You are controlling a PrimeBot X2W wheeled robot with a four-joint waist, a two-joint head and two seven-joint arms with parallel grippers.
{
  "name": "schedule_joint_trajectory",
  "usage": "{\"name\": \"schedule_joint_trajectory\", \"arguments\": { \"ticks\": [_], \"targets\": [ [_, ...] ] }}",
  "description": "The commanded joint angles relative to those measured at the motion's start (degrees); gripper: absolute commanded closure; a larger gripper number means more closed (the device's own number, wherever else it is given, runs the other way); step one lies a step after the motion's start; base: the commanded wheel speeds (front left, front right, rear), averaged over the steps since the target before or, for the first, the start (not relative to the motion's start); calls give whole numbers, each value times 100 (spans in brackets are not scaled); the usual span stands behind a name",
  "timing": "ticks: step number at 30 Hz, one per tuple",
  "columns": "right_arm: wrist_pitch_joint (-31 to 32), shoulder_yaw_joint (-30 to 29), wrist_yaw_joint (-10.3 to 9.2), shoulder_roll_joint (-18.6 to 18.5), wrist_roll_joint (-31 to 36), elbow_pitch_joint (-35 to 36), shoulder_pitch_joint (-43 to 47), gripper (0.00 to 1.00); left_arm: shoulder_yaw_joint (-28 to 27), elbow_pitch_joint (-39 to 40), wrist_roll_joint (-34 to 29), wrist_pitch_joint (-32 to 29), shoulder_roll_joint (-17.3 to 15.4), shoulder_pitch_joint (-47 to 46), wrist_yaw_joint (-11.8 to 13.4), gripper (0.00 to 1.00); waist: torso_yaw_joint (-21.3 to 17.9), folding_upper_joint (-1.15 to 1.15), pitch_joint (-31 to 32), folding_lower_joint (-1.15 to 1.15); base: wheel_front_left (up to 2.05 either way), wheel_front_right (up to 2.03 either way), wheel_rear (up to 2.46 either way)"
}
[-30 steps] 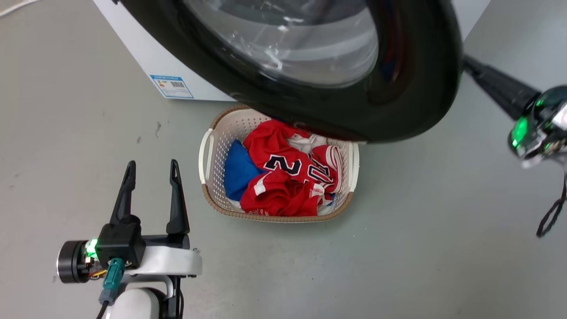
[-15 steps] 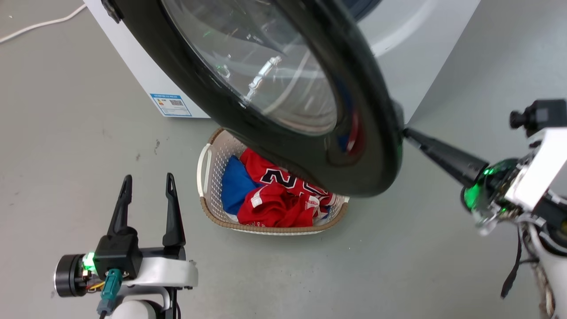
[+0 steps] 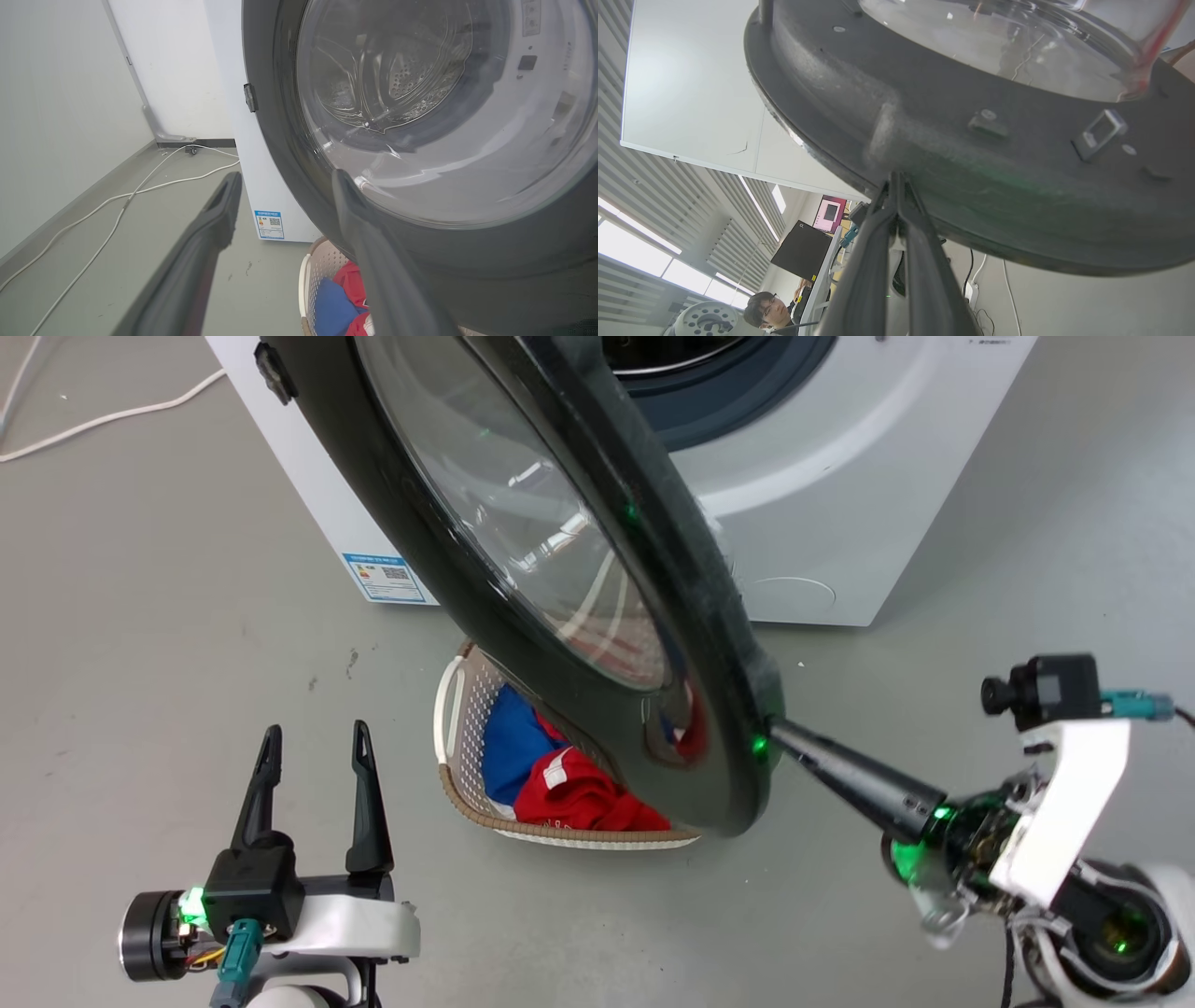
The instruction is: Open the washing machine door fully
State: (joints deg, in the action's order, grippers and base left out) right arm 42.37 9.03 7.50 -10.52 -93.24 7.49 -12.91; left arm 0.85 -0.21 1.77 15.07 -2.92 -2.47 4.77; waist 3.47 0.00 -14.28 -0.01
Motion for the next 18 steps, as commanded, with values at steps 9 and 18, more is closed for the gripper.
{"name": "schedule_joint_trajectory", "arguments": {
  "ticks": [9,18],
  "targets": [
    [78,380,0,342,48,224,592,100,-28,-35,26,16,6,129,9,0,84,0,148,1,0,0,0],
    [232,958,0,606,108,-49,667,100,-25,-57,0,16,5,208,-18,0,213,0,296,1,0,0,0]
  ]
}}
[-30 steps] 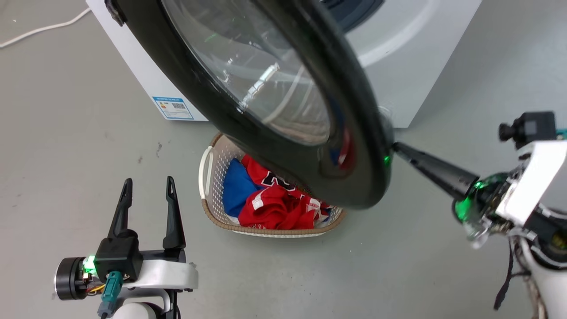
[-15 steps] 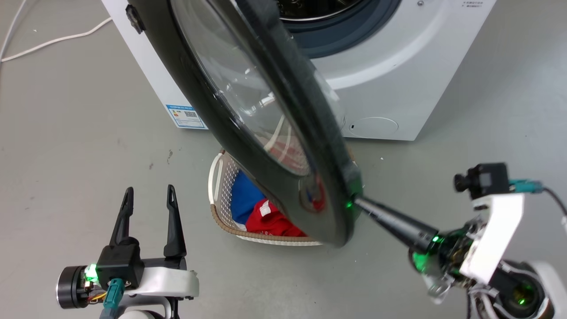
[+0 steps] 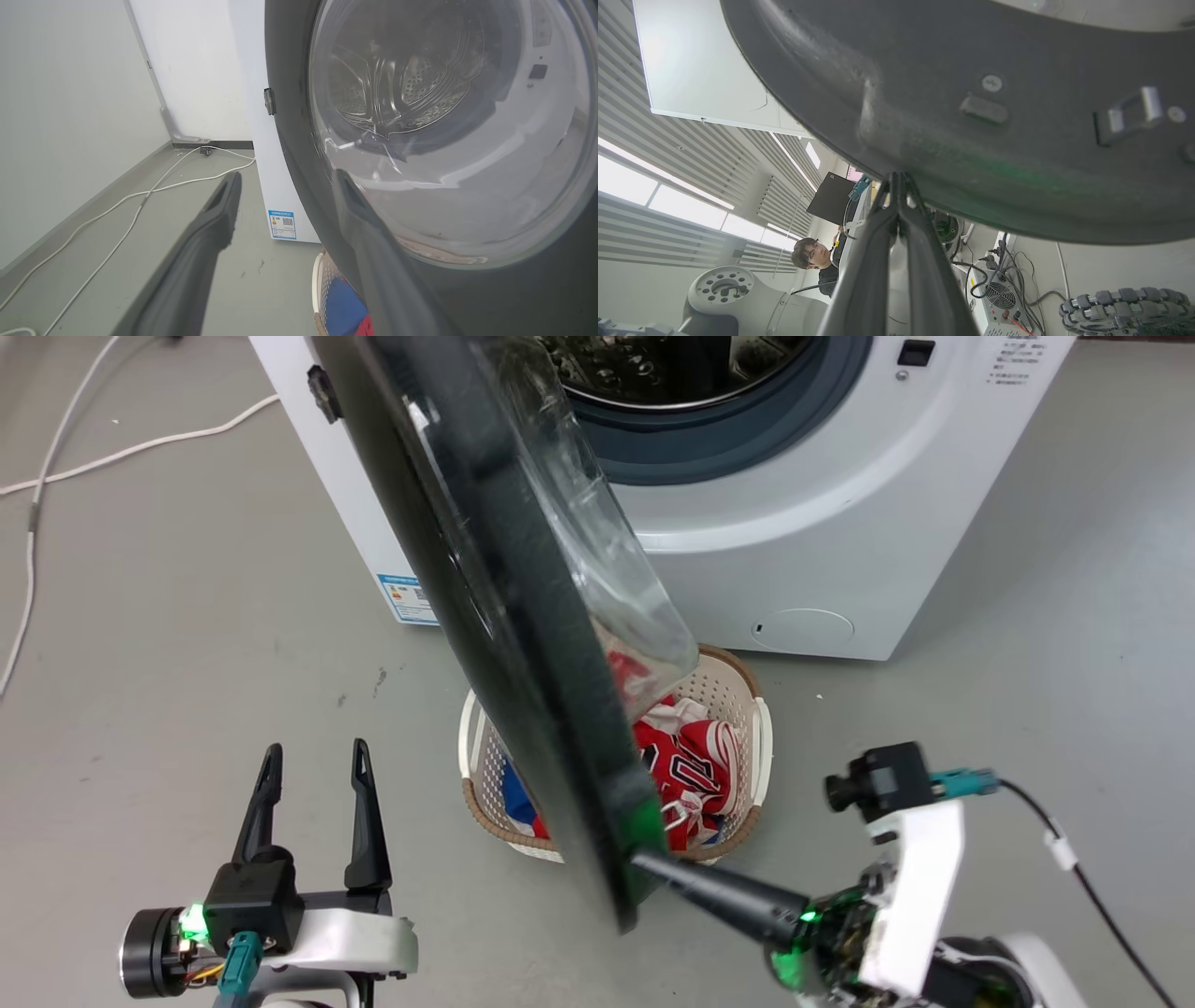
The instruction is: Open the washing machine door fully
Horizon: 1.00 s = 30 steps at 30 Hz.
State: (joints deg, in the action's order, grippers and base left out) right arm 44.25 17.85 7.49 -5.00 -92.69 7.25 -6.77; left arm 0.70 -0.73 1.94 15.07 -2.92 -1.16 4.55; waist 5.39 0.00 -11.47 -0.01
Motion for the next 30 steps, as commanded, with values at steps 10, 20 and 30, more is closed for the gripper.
{"name": "schedule_joint_trajectory", "arguments": {
  "ticks": [10,20,30],
  "targets": [
    [29,611,0,186,10,-543,-9,100,-15,-23,10,16,5,178,19,0,164,0,156,1,0,0,0],
    [-380,873,1,225,-149,-1094,-65,100,-62,-91,5,16,5,250,-6,0,199,0,358,1,0,0,0],
    [-944,48,1,163,-146,-668,462,100,-102,-10,-1,16,5,513,47,0,-35,0,685,1,0,0,0]
  ]
}}
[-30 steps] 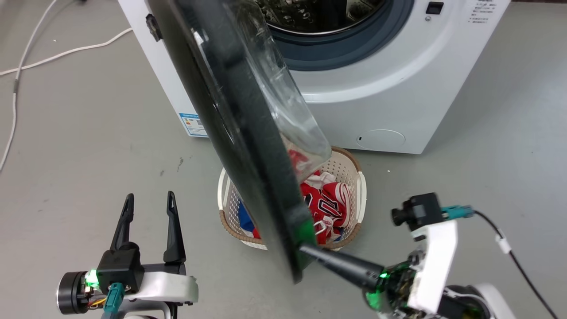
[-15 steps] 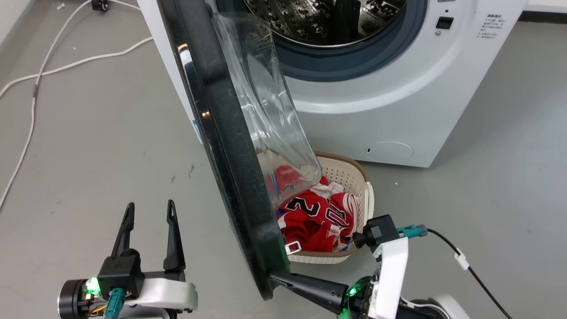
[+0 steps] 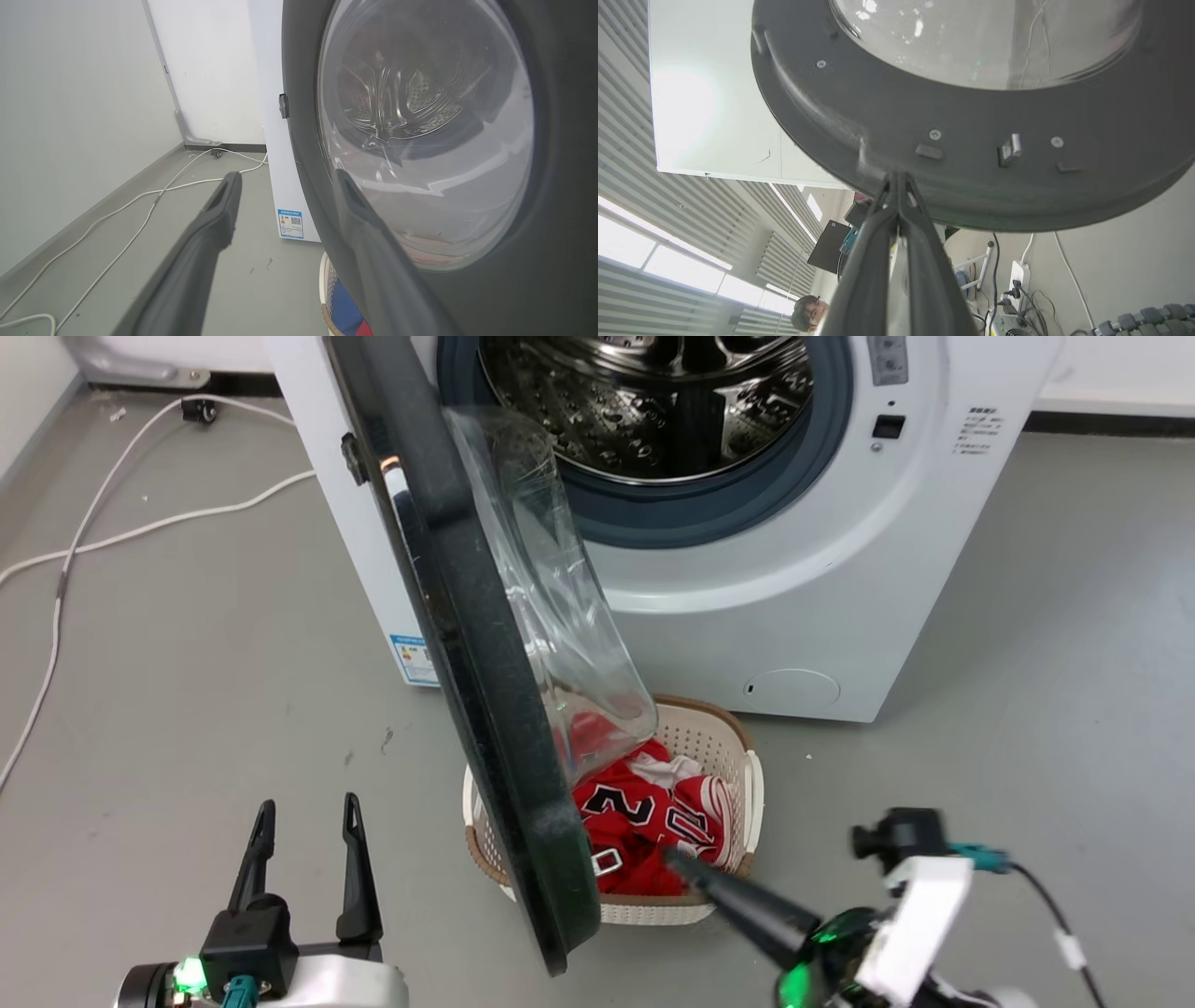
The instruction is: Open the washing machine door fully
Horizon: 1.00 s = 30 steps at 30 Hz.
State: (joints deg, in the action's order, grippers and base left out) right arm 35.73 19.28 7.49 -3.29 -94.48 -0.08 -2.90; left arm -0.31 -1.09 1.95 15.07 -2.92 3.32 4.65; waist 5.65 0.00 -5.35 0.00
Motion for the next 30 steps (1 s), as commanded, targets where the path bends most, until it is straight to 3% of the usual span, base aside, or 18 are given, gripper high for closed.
{"name": "schedule_joint_trajectory", "arguments": {
  "ticks": [1,2,3,6,7,9,10,11,18,20,22,30],
  "targets": [
    [-239,-226,1,-7,93,138,102,100,5,31,-4,16,5,89,42,0,-81,0,104,0,0,0,0],
    [-390,-356,1,-2,125,190,133,100,3,32,-5,16,6,110,42,0,-101,0,136,0,0,0,0],
    [-1074,-793,1,20,329,405,216,100,-35,22,-27,16,4,212,8,0,-164,0,276,0,0,0,0],
    [-1767,-1089,2,30,661,511,223,100,-55,31,-44,16,5,269,12,0,-195,0,385,0,0,0,0],
    [-1974,-1133,1,35,763,529,245,96,-68,38,-53,16,4,304,12,0,-209,0,422,0,0,0,0],
    [-2441,-1239,1,-30,1173,569,253,54,-90,45,-69,16,5,357,-4,0,-225,0,468,0,0,0,0],
    [-2665,-1219,1,-135,1448,601,236,15,-106,49,-76,16,5,362,-14,0,-232,0,481,0,0,0,0],
    [-2945,-1183,1,-234,1762,634,223,0,-117,57,-77,16,5,368,-28,0,-239,0,492,0,0,0,0],
    [-4911,-683,1,-910,3715,377,126,0,-193,90,-95,16,3,476,-48,0,-284,0,564,0,0,0,0],
    [-5005,-623,1,-963,4067,295,107,0,-193,103,-99,16,2,481,-39,0,-290,0,571,0,0,0,0],
    [-5083,-609,1,-1080,4870,193,24,0,-194,124,-110,16,3,506,-26,0,-299,0,577,0,0,0,0],
    [-5090,-1045,0,-717,7511,488,246,0,-201,143,-123,16,3,512,-25,0,-322,0,569,0,0,0,0]
  ]
}}
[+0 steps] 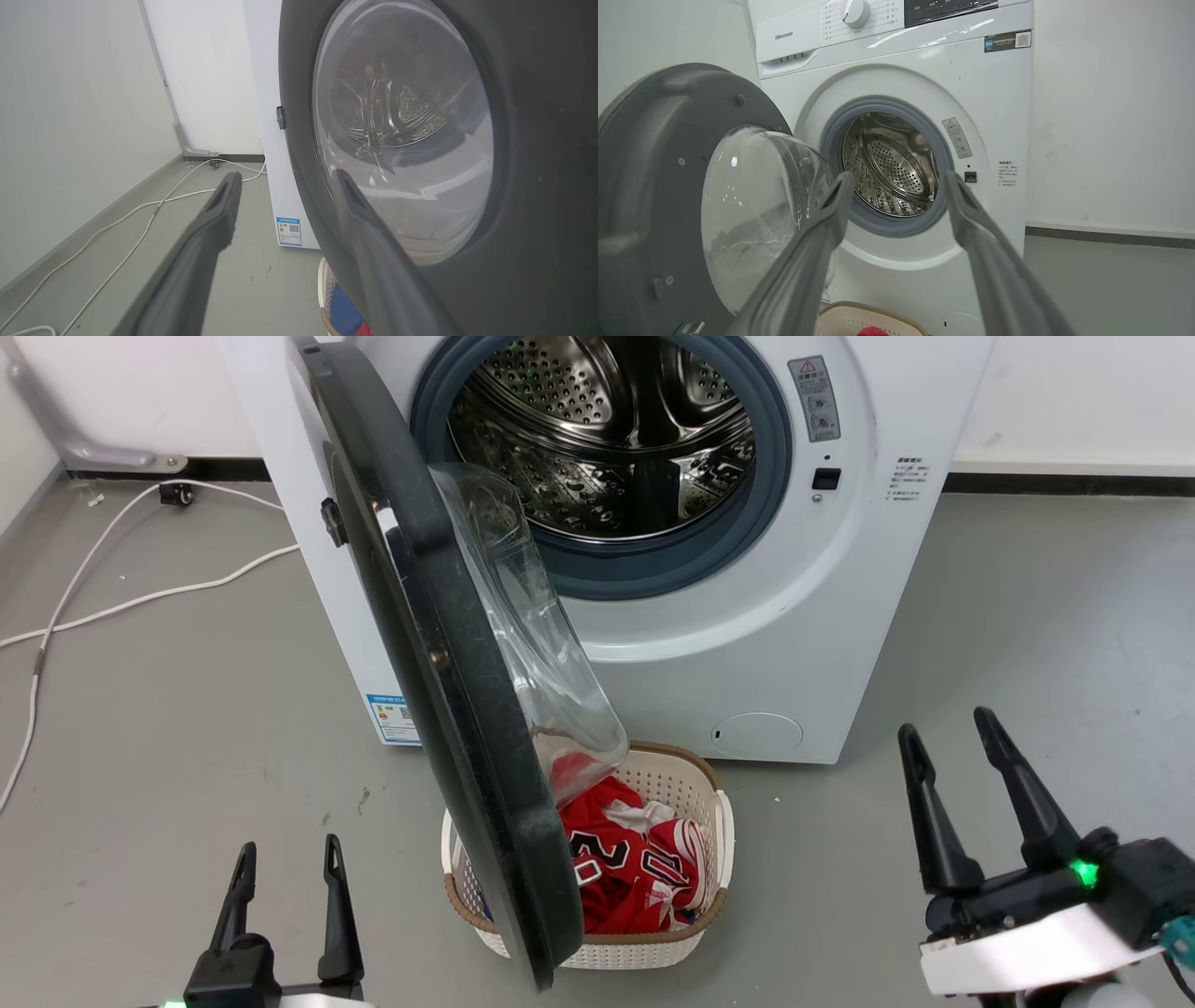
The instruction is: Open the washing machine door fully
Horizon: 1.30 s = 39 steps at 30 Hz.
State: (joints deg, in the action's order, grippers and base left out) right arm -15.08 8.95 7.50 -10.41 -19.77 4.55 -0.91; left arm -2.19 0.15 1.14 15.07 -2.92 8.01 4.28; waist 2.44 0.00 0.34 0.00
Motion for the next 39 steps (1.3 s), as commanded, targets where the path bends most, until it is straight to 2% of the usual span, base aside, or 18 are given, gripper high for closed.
{"name": "schedule_joint_trajectory", "arguments": {
  "ticks": [1,6,11,28,29,30,39],
  "targets": [
    [-10,-95,-1,106,681,15,180,0,-13,30,-54,16,3,52,14,0,-7,0,3,0,0,0,0],
    [-11,-459,-1,421,1304,-40,376,0,-5,46,-54,16,3,61,14,0,-2,0,8,0,0,0,0],
    [-11,-863,-1,688,1360,-24,577,0,6,36,-52,16,4,24,-2,0,18,0,21,0,0,0,0],
    [-12,-1005,-1,763,1119,-203,732,0,-12,26,8,16,4,48,50,0,4,0,71,0,0,0,0],
    [-12,-1001,-1,763,1110,-213,736,0,-16,17,7,16,4,42,46,64,2,0,73,0,0,0,0],
    [-12,-997,-1,763,1101,-222,736,0,-22,17,9,16,4,32,45,100,0,0,75,0,0,0,0],
    [-12,-973,-1,763,1024,-272,723,0,-273,209,-20,16,-127,-150,37,100,25,0,102,0,0,0,0]
  ]
}}
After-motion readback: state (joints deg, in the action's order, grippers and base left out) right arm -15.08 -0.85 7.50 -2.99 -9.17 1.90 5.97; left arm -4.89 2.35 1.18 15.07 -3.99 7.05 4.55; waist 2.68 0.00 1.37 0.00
